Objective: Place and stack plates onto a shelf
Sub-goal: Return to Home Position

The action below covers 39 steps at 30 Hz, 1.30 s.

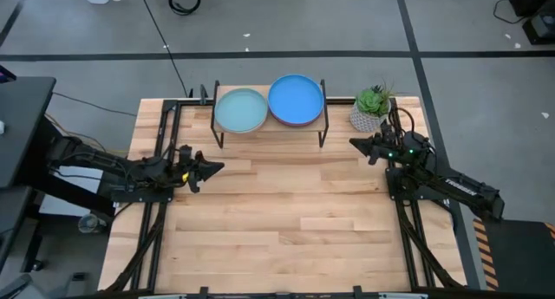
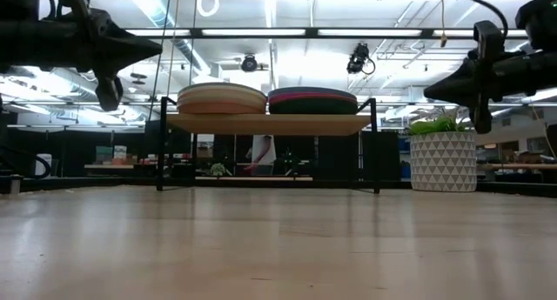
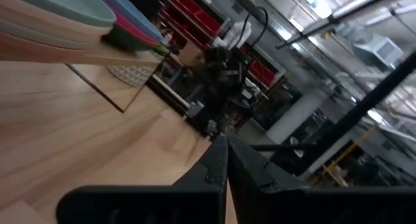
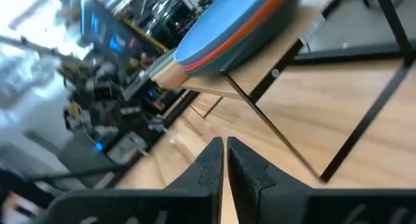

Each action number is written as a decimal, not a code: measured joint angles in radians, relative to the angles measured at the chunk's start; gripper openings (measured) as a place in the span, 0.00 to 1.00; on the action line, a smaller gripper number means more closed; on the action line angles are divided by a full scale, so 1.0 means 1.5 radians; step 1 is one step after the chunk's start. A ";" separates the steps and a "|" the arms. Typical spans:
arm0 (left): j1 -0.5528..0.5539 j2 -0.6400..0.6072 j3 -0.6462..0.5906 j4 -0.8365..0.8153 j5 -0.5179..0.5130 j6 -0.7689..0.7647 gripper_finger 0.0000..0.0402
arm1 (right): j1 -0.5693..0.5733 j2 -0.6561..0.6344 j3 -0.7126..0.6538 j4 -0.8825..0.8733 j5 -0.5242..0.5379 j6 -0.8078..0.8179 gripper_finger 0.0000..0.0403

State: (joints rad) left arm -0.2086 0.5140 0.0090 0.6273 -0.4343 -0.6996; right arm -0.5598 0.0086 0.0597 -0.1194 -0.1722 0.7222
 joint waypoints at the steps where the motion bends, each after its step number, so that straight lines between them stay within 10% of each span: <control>1: 0.008 -0.001 0.000 -0.002 0.020 0.004 0.03 | 0.000 0.000 0.000 0.001 -0.002 -0.028 0.07; 11: 0.179 -0.052 -0.001 -0.116 0.464 0.015 0.03 | 0.000 0.000 0.000 0.009 -0.003 -0.060 0.07; 39: 0.209 -0.055 -0.001 -0.144 0.467 0.073 0.03 | 0.000 0.000 0.000 0.009 -0.003 -0.060 0.07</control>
State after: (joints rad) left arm 0.1051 0.4316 0.0074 0.4114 0.2665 -0.5903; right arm -0.5598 0.0086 0.0597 -0.1055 -0.1768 0.6325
